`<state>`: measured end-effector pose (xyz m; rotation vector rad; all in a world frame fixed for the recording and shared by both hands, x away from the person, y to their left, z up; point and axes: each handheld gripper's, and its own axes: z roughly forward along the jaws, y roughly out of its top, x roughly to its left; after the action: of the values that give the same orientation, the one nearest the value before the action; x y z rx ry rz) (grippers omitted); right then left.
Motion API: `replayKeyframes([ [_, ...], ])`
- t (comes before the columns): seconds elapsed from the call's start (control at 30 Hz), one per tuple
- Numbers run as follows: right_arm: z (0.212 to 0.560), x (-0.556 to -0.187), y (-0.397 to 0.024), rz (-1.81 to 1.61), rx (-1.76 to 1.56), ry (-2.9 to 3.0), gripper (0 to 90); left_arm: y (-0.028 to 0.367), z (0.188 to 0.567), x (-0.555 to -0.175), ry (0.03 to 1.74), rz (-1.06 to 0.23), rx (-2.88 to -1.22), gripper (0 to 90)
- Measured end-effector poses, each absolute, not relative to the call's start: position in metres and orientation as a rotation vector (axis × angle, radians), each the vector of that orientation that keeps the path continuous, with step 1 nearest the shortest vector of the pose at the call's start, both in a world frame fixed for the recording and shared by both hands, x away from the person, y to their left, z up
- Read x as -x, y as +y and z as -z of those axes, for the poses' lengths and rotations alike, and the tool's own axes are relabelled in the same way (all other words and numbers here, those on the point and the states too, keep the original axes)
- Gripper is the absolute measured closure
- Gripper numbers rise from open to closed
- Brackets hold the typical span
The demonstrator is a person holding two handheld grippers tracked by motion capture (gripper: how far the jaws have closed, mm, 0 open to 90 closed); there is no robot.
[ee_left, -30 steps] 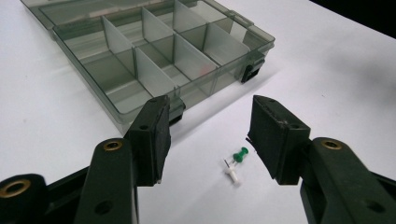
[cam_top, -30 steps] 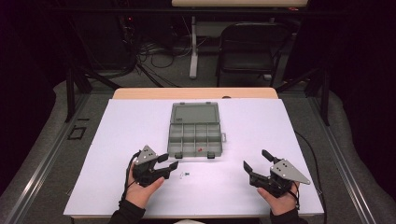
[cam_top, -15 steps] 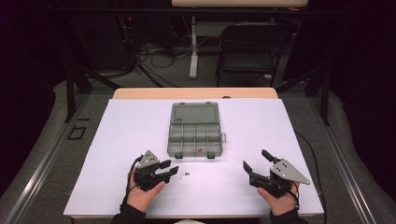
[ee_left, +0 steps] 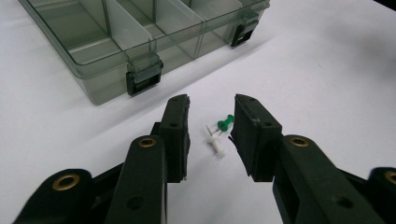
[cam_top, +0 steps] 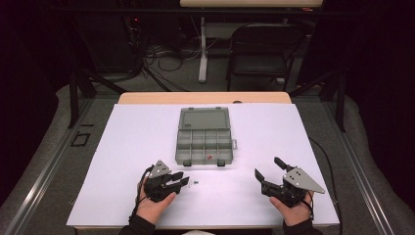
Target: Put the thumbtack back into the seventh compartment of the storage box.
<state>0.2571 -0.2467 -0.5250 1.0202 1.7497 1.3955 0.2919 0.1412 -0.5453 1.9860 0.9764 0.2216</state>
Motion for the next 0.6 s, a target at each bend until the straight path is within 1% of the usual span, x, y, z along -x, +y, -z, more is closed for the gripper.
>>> replayKeyframes([
  [0.6,0.525,-0.257,-0.247,-1.389,-1.021,1.755,20.5,0.129,0.556,-0.295,1.000,-0.205,-2.028,74.5],
])
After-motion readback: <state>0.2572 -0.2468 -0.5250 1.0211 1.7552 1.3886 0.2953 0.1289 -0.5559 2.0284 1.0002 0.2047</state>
